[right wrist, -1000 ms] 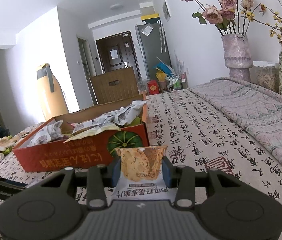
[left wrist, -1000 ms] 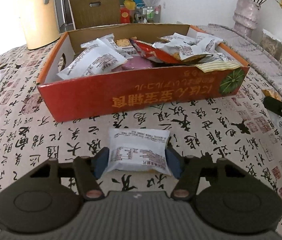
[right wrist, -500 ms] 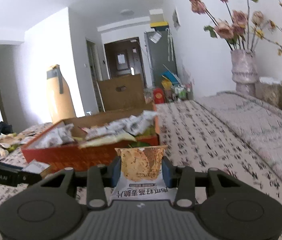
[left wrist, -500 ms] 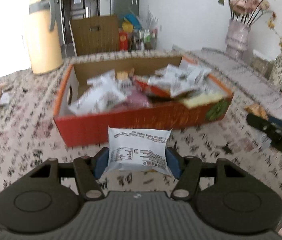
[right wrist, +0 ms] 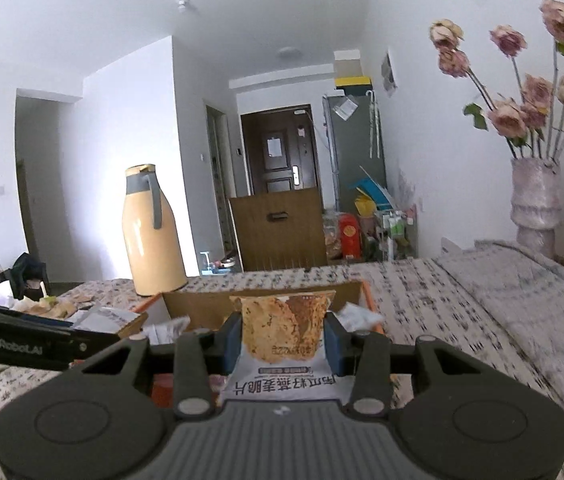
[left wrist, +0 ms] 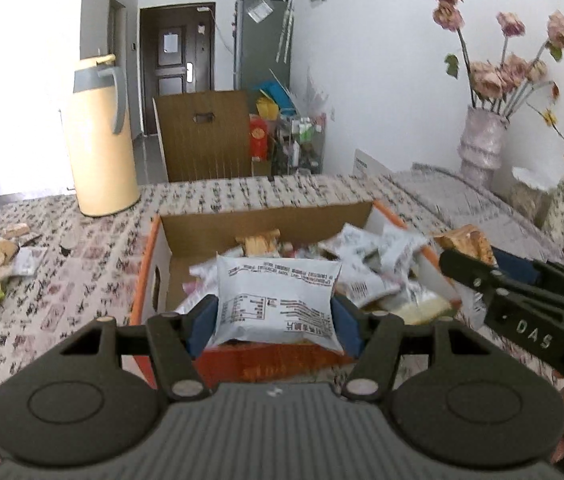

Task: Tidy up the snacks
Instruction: 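Carry both packets over the box, lower them in and open both tools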

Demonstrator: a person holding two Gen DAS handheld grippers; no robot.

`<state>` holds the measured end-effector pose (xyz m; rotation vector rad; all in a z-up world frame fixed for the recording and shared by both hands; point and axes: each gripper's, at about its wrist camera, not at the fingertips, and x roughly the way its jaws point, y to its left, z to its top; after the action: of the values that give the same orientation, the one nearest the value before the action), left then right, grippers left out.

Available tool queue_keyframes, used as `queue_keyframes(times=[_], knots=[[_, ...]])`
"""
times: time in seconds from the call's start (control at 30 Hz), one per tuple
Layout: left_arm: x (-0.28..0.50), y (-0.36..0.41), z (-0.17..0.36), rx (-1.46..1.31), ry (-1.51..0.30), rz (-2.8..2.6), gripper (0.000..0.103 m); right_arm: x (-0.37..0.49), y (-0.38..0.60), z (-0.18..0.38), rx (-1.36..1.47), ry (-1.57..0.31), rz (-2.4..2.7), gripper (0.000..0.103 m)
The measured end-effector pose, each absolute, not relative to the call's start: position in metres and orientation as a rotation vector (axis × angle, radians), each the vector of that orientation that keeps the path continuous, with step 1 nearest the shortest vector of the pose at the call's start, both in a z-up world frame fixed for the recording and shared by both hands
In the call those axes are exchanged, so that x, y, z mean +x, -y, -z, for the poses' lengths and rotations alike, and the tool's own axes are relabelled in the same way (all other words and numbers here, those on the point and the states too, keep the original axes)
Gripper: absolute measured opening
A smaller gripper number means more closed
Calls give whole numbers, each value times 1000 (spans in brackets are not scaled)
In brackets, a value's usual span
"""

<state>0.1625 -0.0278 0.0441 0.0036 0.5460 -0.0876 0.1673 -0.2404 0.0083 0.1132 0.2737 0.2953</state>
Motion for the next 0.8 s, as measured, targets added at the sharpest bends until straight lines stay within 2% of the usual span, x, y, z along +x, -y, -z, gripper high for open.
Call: queue_keyframes(times=[0.4,0.8], knots=[[214,17,-54,-42,-502,14,63,230,215,-21,101,-282,-292,41],[250,7,-17,-49,-547,-30,63,264,206,8,87,-345,-253,41]])
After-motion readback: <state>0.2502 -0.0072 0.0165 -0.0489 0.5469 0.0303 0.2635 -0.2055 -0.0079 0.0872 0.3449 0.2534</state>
